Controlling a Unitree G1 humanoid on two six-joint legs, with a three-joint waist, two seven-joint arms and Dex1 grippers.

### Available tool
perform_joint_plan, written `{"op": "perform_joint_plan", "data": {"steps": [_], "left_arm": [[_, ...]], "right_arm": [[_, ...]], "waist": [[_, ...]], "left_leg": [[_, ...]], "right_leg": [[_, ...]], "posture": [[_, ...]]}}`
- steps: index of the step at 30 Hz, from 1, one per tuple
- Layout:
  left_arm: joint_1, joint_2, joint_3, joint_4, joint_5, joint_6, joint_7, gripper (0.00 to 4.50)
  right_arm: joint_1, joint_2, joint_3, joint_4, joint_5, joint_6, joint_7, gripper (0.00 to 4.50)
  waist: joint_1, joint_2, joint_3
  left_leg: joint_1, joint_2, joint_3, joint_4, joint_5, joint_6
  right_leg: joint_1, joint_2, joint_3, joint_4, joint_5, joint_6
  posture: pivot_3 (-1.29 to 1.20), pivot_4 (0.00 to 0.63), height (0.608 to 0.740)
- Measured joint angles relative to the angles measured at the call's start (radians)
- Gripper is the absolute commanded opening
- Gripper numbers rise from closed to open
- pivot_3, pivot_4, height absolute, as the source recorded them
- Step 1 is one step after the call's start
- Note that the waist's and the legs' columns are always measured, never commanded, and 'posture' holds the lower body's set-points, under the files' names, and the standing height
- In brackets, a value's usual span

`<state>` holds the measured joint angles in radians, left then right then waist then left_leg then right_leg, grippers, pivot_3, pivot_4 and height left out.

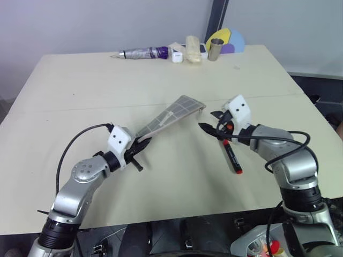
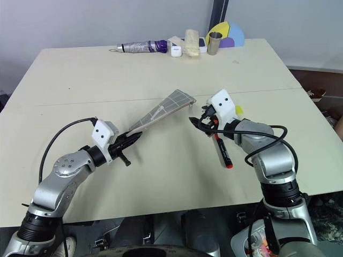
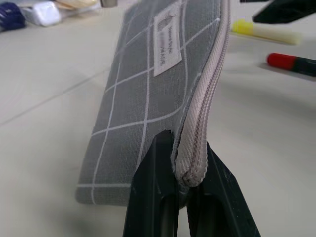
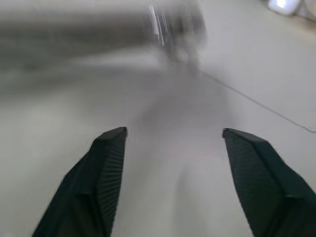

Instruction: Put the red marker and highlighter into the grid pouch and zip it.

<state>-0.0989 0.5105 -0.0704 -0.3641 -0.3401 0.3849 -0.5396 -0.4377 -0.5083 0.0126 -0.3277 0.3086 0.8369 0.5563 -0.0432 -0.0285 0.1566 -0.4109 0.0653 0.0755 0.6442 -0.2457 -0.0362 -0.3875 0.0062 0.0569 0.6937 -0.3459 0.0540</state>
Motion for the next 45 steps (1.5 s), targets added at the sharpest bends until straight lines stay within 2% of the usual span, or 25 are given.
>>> {"op": "perform_joint_plan", "data": {"steps": [3, 12, 15, 19, 20, 34, 45], "left_arm": [[-0.021, -0.003, -0.019, -0.006, 0.016, 0.027, 0.003, 0.00], [-0.034, -0.012, -0.024, -0.009, 0.033, 0.043, -0.002, 0.00], [-0.034, -0.013, -0.025, -0.009, 0.040, 0.043, -0.003, 0.00], [-0.037, -0.026, -0.034, -0.009, 0.067, 0.042, 0.006, 0.00], [-0.040, -0.034, -0.035, -0.009, 0.076, 0.042, 0.012, 0.00], [-0.060, -0.118, -0.085, 0.000, 0.158, 0.045, 0.067, 0.00], [-0.106, -0.166, -0.145, 0.048, 0.232, 0.018, 0.069, 0.00]], "right_arm": [[-0.025, 0.055, -0.001, 0.001, 0.013, 0.035, -0.049, 3.29], [-0.049, 0.079, 0.001, 0.043, -0.013, 0.049, -0.145, 3.29], [-0.056, 0.081, 0.001, 0.057, -0.014, 0.048, -0.149, 2.46], [-0.073, 0.091, 0.006, 0.058, -0.013, 0.047, -0.149, 0.36], [-0.077, 0.092, 0.013, 0.058, -0.013, 0.047, -0.149, 0.07], [-0.078, 0.081, 0.133, 0.005, -0.031, 0.091, -0.133, 0.07], [-0.112, 0.012, 0.329, -0.152, -0.030, 0.155, -0.033, 0.07]], "waist": [[0.000, 0.000, 0.000], [0.001, 0.000, 0.000], [0.001, 0.000, 0.000], [0.000, 0.000, 0.000], [0.001, 0.000, 0.000], [0.000, 0.000, 0.000], [0.001, 0.000, 0.000]], "left_leg": [[0.000, 0.000, 0.000, 0.001, 0.000, 0.000], [0.000, 0.000, 0.000, 0.001, 0.000, 0.000], [0.000, 0.000, 0.000, 0.001, 0.000, 0.000], [0.000, 0.000, 0.000, 0.001, 0.000, 0.000], [0.000, 0.000, 0.000, 0.001, 0.000, 0.000], [0.000, 0.000, 0.000, 0.001, 0.000, 0.000], [-0.001, 0.000, 0.000, 0.001, 0.000, 0.000]], "right_leg": [[0.000, 0.000, 0.000, 0.002, 0.000, 0.000], [-0.001, 0.000, 0.001, 0.002, 0.000, 0.000], [-0.001, 0.000, 0.001, 0.002, 0.000, 0.000], [-0.001, 0.000, 0.001, 0.002, 0.000, 0.000], [-0.001, 0.000, 0.001, 0.002, 0.000, 0.000], [-0.001, 0.000, 0.001, 0.002, 0.000, 0.000], [-0.001, 0.000, 0.001, 0.001, 0.000, 0.000]], "posture": [[0.00, 0.150, 0.740], [0.00, 0.150, 0.740], [0.00, 0.150, 0.740], [0.00, 0.150, 0.740], [0.00, 0.150, 0.740], [0.00, 0.150, 0.740], [0.00, 0.150, 0.740]]}}
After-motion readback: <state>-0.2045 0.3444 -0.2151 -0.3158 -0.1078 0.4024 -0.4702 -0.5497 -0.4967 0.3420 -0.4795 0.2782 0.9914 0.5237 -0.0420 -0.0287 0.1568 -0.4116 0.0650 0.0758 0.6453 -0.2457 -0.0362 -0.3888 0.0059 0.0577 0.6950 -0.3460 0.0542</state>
